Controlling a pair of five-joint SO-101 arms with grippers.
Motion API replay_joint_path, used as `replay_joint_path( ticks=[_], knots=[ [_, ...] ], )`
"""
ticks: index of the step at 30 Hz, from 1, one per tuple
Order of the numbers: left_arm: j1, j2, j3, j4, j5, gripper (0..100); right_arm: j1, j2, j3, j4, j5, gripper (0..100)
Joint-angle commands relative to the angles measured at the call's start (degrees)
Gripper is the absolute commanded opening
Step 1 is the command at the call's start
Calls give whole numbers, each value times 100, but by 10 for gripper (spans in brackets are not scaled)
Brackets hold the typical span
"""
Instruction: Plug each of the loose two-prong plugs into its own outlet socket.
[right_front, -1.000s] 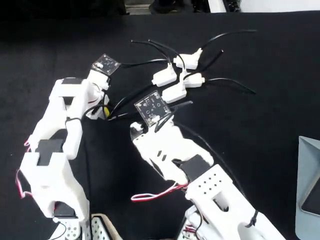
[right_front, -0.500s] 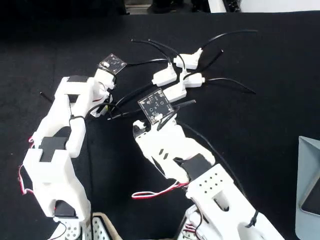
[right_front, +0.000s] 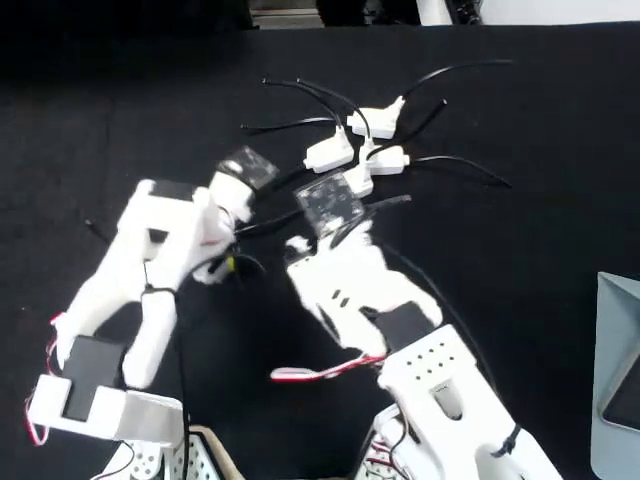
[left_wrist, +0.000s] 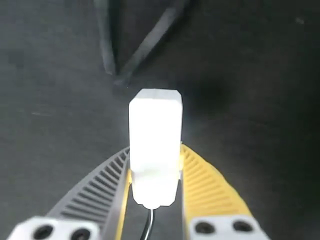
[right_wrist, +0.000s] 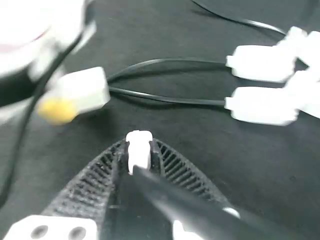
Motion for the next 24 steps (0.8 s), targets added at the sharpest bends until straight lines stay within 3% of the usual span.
replay_joint_path(
  ticks=[1, 4, 11, 24],
  knots=[
    [435, -396, 338, -53, 642, 30, 325, 22, -532, 369, -185, 13],
    [470, -387, 523, -255, 897, 53, 334, 22, -541, 396, -202, 13],
    [92, -448, 435, -308, 914, 237, 334, 22, -532, 396, -211, 13],
    [-1007, -448, -382, -237, 668, 242, 325, 31, -409, 264, -220, 13]
  ],
)
